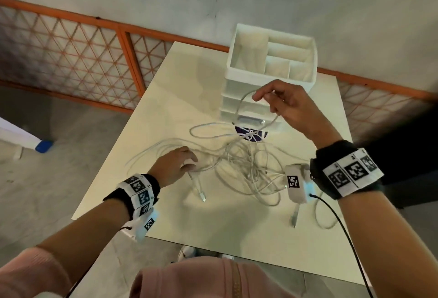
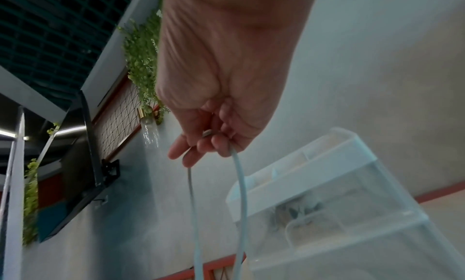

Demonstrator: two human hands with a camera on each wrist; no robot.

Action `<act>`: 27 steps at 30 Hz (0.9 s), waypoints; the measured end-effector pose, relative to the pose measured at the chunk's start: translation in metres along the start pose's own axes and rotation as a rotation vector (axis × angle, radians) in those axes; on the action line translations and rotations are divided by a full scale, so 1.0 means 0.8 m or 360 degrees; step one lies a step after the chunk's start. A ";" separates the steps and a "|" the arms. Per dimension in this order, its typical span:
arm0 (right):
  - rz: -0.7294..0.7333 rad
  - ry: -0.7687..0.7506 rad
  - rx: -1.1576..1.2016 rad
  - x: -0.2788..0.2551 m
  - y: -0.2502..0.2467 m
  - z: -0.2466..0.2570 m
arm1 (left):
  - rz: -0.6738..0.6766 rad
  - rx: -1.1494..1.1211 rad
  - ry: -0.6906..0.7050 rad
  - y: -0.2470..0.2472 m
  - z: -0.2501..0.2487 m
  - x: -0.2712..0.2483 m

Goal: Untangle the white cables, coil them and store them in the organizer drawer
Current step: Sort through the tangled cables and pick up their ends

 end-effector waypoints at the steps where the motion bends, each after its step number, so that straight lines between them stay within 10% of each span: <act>1: 0.0051 0.0010 -0.0035 0.001 -0.002 0.001 | -0.0049 -0.0047 0.0079 -0.008 -0.020 0.006; 8: 0.0436 0.0078 0.0076 0.002 0.043 -0.001 | 0.0010 -0.1462 -0.0111 -0.048 -0.141 0.070; 19: 0.0665 0.0518 -0.0016 -0.024 0.057 -0.092 | -0.0792 -0.2037 -0.0100 -0.094 -0.129 0.093; 23: 0.0840 0.0670 -0.0282 -0.054 0.046 -0.139 | -0.1055 -0.1935 -0.0145 -0.110 -0.107 0.085; 27: 0.0695 0.0700 -0.0307 -0.056 0.031 -0.142 | -0.0823 -0.1161 0.0111 -0.099 -0.132 0.080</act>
Point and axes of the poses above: each hand's wrist, its own x-axis towards the middle knuckle, its own y-axis out of the palm, z = x × y, the point moved 6 cm from there along x, towards the middle knuckle
